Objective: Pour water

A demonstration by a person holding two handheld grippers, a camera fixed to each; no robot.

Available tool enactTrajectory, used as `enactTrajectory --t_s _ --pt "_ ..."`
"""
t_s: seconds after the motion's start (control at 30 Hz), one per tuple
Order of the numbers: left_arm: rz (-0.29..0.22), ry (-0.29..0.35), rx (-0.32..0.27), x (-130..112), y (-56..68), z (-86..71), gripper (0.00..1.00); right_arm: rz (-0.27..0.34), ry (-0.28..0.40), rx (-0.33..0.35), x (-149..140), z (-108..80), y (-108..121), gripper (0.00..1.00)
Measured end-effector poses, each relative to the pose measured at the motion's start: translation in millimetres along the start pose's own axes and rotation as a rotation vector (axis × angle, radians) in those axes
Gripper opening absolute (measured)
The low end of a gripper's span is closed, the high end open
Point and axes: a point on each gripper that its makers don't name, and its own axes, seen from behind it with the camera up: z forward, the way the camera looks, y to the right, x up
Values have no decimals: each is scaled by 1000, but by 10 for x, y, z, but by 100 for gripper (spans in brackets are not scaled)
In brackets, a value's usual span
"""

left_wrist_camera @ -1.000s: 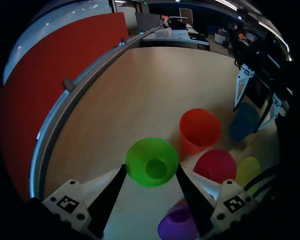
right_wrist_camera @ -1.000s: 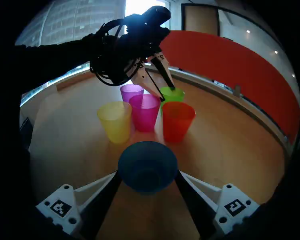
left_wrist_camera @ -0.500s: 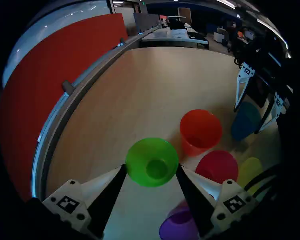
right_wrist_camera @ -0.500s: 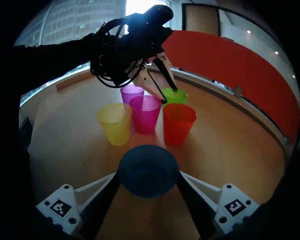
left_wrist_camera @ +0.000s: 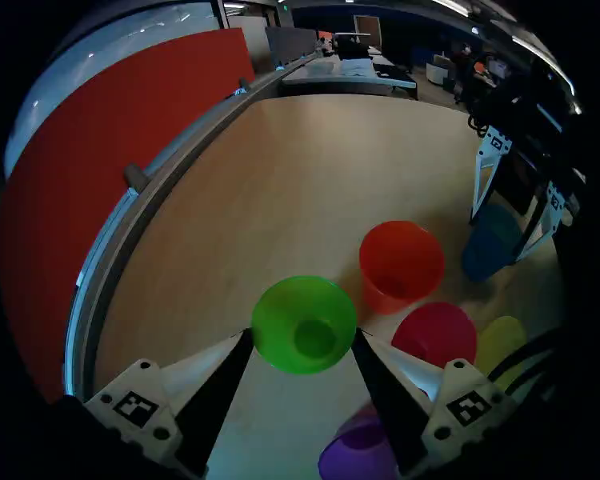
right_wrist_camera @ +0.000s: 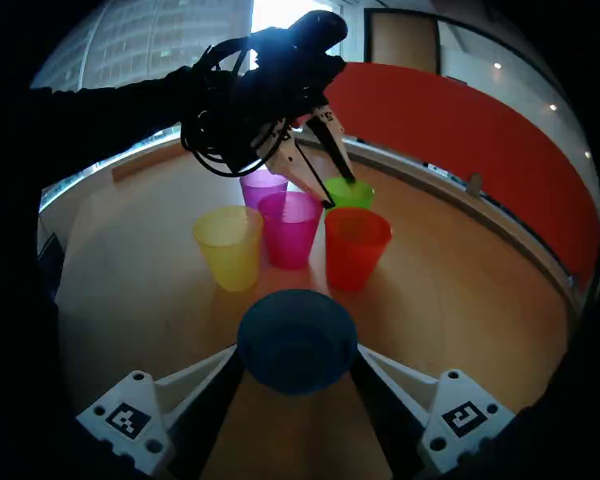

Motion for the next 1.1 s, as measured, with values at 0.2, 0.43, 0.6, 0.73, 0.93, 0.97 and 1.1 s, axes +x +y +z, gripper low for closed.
enactTrajectory --t_s 0.2,0.43,0.6,0.73,0.93,0.97,1.1 --pt "-7 6 -2 20 6 17 90 -3 3 -1 -3 0 8 90" --pt "-31 22 -3 35 -2 28 89 -1 11 2 -2 -2 12 90" --pt "-68 43 -12 69 -8 44 88 -3 12 1 2 -3 9 90" --pt "-82 71 -5 138 -34 17 88 1 13 0 -3 -5 11 90" --pt "-93 94 9 187 -68 -56 87 1 16 -6 1 -13 25 90" --pt "-93 97 11 189 -67 -69 87 0 17 -7 3 -14 28 90" --pt "-94 108 22 191 -68 -122 87 3 21 -10 10 -14 37 90"
